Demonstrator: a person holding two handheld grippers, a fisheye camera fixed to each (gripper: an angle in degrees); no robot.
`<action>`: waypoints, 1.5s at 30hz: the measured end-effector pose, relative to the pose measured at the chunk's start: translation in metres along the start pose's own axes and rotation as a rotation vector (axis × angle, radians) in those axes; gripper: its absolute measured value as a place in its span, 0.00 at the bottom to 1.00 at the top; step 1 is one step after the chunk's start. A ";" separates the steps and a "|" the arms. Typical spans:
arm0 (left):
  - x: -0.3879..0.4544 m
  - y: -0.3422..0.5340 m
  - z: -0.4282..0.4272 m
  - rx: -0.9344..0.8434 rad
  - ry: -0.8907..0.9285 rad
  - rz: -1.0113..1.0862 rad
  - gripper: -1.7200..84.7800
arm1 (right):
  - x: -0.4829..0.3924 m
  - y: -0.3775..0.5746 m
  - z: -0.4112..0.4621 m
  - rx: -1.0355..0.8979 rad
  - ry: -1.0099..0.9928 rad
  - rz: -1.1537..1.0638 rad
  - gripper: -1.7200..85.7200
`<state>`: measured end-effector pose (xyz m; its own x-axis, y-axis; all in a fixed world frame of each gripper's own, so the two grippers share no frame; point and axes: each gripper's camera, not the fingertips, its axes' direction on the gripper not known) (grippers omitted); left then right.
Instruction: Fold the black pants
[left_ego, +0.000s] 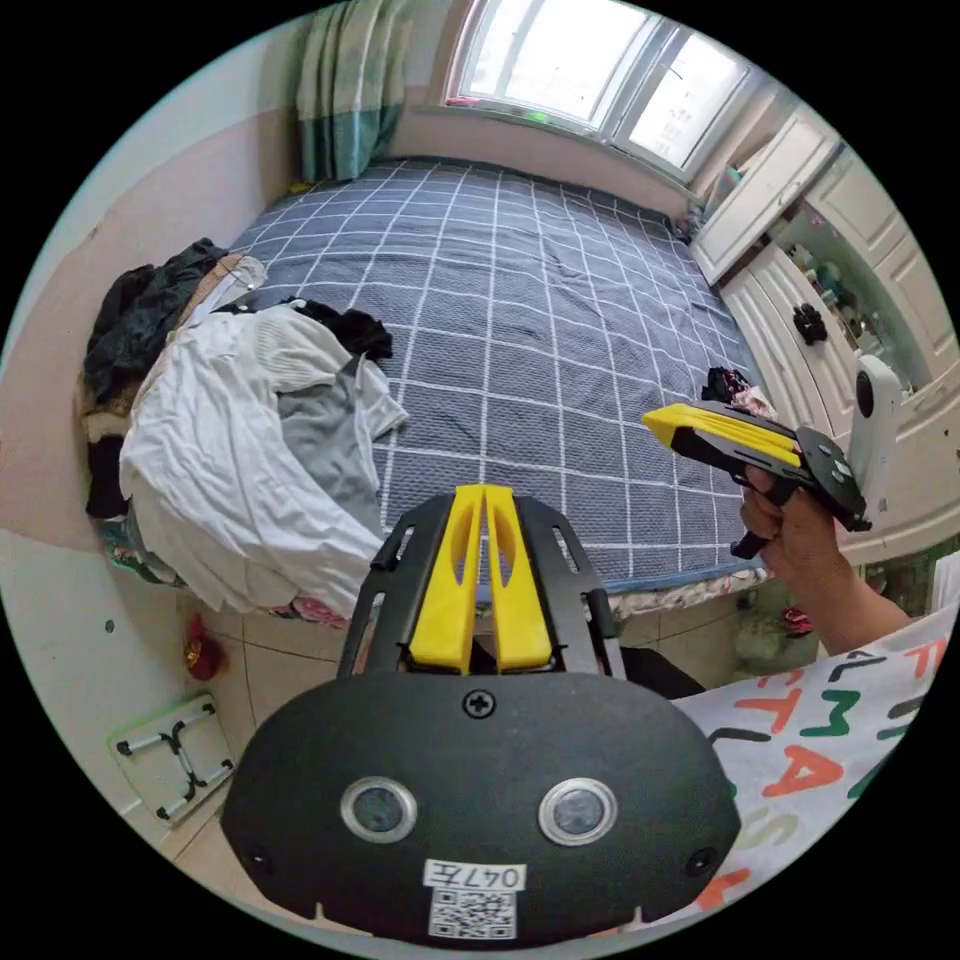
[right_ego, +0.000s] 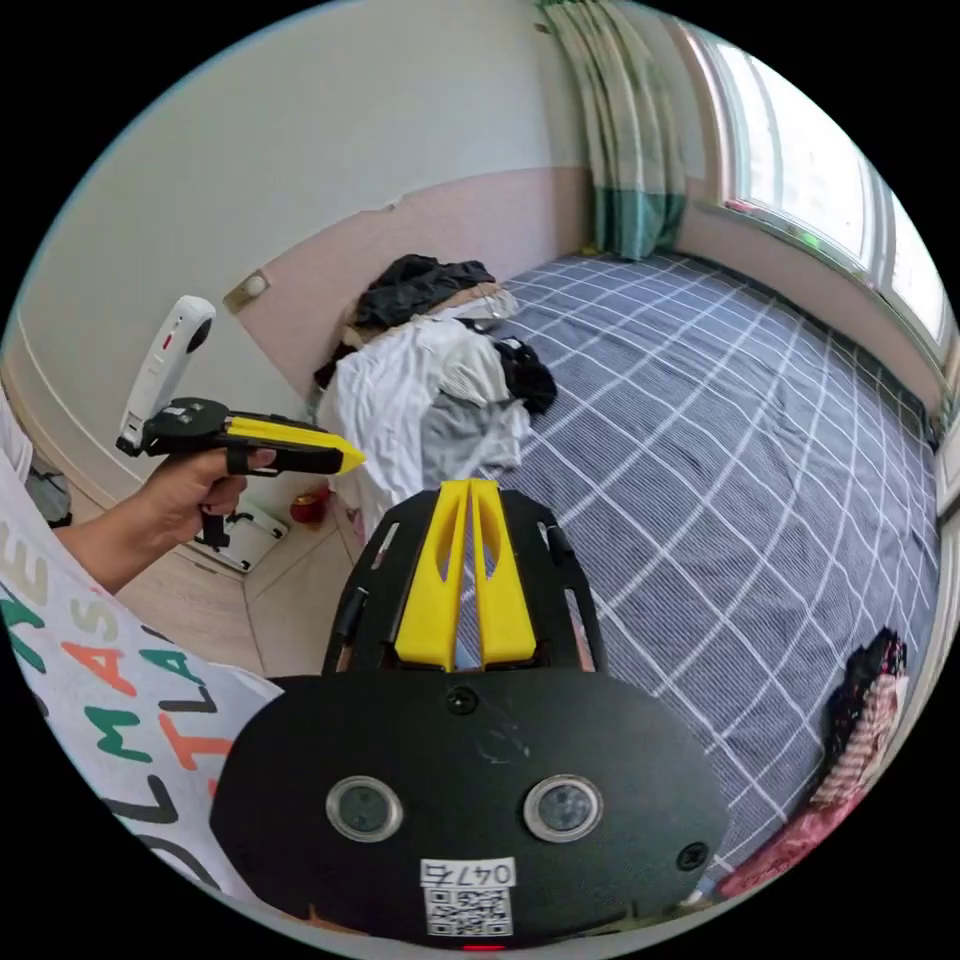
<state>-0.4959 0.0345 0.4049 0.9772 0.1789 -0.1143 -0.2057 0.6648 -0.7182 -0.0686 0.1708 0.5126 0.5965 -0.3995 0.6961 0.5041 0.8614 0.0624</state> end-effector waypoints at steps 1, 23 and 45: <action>-0.030 0.011 -0.010 0.010 0.002 -0.030 0.01 | -0.010 -0.012 0.005 0.000 -0.014 -0.010 0.01; -0.362 0.249 -0.032 0.276 0.004 -0.515 0.01 | -0.195 -0.182 0.092 0.123 -0.205 -0.340 0.01; -0.893 0.038 0.119 0.086 -0.170 -0.196 0.16 | -0.457 -0.539 0.546 0.029 0.109 -0.539 0.07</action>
<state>-1.3826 -0.0139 0.5618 0.9775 0.1548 0.1429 -0.0242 0.7562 -0.6539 -0.9538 0.0606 0.5520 0.3205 -0.8151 0.4826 0.7395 0.5337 0.4103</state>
